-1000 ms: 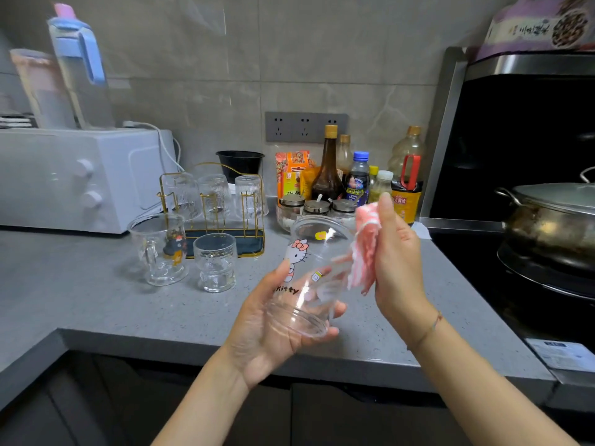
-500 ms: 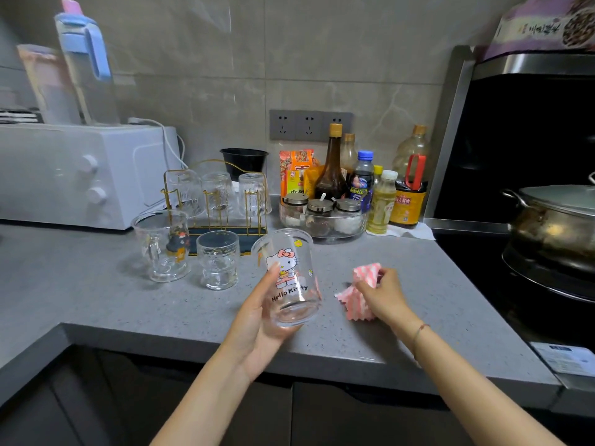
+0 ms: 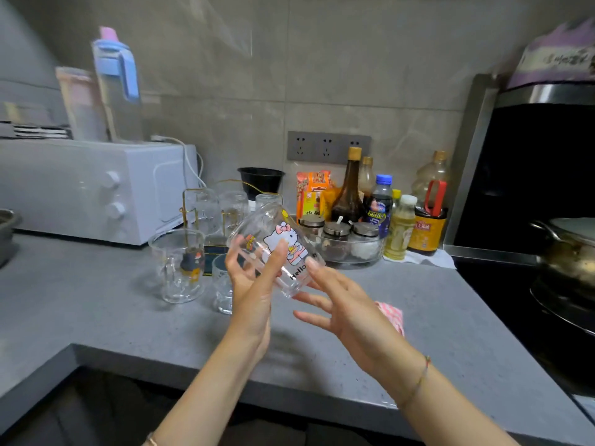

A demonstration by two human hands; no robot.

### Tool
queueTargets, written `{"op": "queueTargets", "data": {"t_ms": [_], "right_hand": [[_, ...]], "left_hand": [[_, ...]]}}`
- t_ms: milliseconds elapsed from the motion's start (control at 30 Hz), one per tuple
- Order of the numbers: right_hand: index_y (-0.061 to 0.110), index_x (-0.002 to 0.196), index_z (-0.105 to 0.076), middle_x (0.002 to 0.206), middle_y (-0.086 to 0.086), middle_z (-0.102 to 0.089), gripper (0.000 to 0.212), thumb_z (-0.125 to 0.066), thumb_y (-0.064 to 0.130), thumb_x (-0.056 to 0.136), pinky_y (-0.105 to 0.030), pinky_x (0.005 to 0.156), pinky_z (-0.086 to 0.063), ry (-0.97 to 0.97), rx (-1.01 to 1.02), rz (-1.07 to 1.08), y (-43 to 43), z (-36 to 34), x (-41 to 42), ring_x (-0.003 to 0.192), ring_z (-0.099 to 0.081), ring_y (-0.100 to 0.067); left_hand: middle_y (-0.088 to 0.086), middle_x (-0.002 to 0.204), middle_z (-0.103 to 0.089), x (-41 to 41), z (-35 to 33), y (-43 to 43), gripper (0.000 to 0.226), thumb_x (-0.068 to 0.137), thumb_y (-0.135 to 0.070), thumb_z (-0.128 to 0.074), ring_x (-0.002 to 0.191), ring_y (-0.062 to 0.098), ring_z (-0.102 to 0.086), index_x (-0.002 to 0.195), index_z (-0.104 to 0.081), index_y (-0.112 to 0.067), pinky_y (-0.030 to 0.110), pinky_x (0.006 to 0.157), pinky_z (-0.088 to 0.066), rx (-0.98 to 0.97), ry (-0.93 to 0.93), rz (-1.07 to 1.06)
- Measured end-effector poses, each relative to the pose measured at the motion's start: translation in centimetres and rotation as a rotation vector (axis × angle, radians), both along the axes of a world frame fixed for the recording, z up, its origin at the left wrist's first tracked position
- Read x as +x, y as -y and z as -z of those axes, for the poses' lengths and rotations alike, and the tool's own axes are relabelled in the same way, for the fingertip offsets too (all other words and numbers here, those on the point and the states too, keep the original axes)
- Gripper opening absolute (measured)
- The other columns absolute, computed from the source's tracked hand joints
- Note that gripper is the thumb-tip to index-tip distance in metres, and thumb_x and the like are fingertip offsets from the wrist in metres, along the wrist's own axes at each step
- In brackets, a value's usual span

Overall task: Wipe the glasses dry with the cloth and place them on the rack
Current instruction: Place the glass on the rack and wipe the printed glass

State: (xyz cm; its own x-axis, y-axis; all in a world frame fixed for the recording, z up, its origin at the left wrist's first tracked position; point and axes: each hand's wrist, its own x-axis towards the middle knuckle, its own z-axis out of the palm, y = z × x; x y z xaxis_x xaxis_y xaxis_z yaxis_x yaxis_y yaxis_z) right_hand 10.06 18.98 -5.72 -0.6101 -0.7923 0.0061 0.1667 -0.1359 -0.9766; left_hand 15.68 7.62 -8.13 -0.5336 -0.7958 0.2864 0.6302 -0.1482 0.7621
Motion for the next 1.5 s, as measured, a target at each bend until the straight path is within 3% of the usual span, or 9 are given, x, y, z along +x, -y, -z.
{"op": "queueTargets", "data": {"t_ms": [233,333,433,567,733,800,933,1200,1500], "right_hand": [[0.007,0.126,-0.053,0.120,-0.013,-0.067,0.069,-0.075,0.021,0.063,-0.039,0.092,-0.054,0.202,-0.239,0.052,4.5,-0.4,-1.8,0.112,-0.064,-0.029],[0.011,0.122,-0.057,0.124,-0.015,-0.064,0.064,-0.075,0.018,0.061,-0.039,0.093,-0.053,0.128,-0.276,0.057,5.4,-2.0,-3.7,0.111,-0.063,-0.030],[0.022,0.121,-0.058,0.128,-0.006,-0.062,0.065,-0.080,0.022,0.059,-0.050,0.102,-0.045,-0.123,-0.232,0.136,6.5,-4.9,-6.5,0.115,-0.058,-0.040],[0.032,0.124,-0.057,0.121,0.009,-0.058,0.071,-0.088,0.030,0.060,-0.040,0.100,-0.048,-0.727,-0.028,0.291,8.3,-9.2,-10.0,0.116,-0.057,-0.018],[0.028,0.131,-0.055,0.130,0.004,-0.056,0.073,-0.087,0.027,0.065,-0.039,0.103,-0.045,-1.145,0.150,0.191,11.6,-11.6,-12.4,0.121,-0.052,-0.016],[0.026,0.132,-0.054,0.133,0.003,-0.055,0.073,-0.086,0.026,0.066,-0.036,0.103,-0.043,-1.194,0.199,0.151,12.6,-12.0,-13.0,0.123,-0.049,-0.015],[0.024,0.133,-0.052,0.133,0.002,-0.054,0.072,-0.084,0.027,0.069,-0.033,0.100,-0.043,-1.234,0.281,0.031,14.7,-12.1,-13.3,0.121,-0.048,-0.014],[0.016,0.137,-0.049,0.140,-0.001,-0.050,0.070,-0.080,0.023,0.075,-0.021,0.094,-0.035,-1.258,0.354,-0.059,17.7,-9.7,-13.1,0.131,-0.044,-0.016],[0.013,0.137,-0.049,0.142,-0.004,-0.049,0.066,-0.077,0.018,0.078,-0.029,0.105,-0.037,-1.205,0.442,-0.109,18.9,-8.3,-13.3,0.134,-0.042,-0.020]], "left_hand": [[0.008,0.128,-0.061,-1.4,-1.3,3.6,0.089,0.056,-0.048,-0.087,0.100,0.013,-0.063,0.126,-0.035,-0.030,0.012,0.072,-0.048,-0.155,0.143,-0.103],[-0.002,0.138,-0.052,-1.2,-2.2,5.5,0.098,0.071,-0.068,-0.062,0.123,0.008,-0.050,0.146,-0.018,-0.024,0.018,0.096,-0.032,-0.371,0.348,-0.107],[-0.009,0.146,-0.040,-0.7,-1.9,8.7,0.086,0.081,-0.066,-0.029,0.135,0.008,-0.033,0.154,-0.014,-0.024,0.025,0.107,-0.021,-0.615,0.615,-0.197],[-0.004,0.151,-0.041,-1.5,0.2,12.8,0.076,0.087,-0.066,-0.016,0.141,0.016,-0.031,0.144,-0.041,-0.023,0.036,0.117,-0.024,-0.945,0.979,-0.309],[-0.003,0.121,-0.061,-2.5,1.3,13.8,0.063,0.095,-0.062,-0.015,0.121,0.018,-0.052,0.126,-0.058,-0.029,0.037,0.098,-0.045,-1.069,1.239,-0.319],[-0.005,0.096,-0.059,-2.5,1.3,13.6,0.064,0.094,-0.063,-0.013,0.106,0.017,-0.058,0.108,-0.065,-0.029,0.035,0.087,-0.048,-1.097,1.279,-0.352],[-0.006,0.090,-0.056,-2.6,1.6,13.7,0.050,0.098,-0.057,-0.020,0.097,0.015,-0.057,0.091,-0.061,-0.029,0.032,0.078,-0.045,-1.122,1.268,-0.406],[-0.007,0.093,-0.060,-2.7,1.9,13.8,0.052,0.099,-0.056,-0.023,0.095,0.014,-0.055,0.101,-0.066,-0.028,0.031,0.076,-0.044,-1.108,1.240,-0.422],[-0.005,0.097,-0.061,-3.0,1.9,14.1,0.049,0.099,-0.055,-0.025,0.097,0.015,-0.055,0.101,-0.065,-0.027,0.033,0.075,-0.044,-1.111,1.261,-0.428]]}}
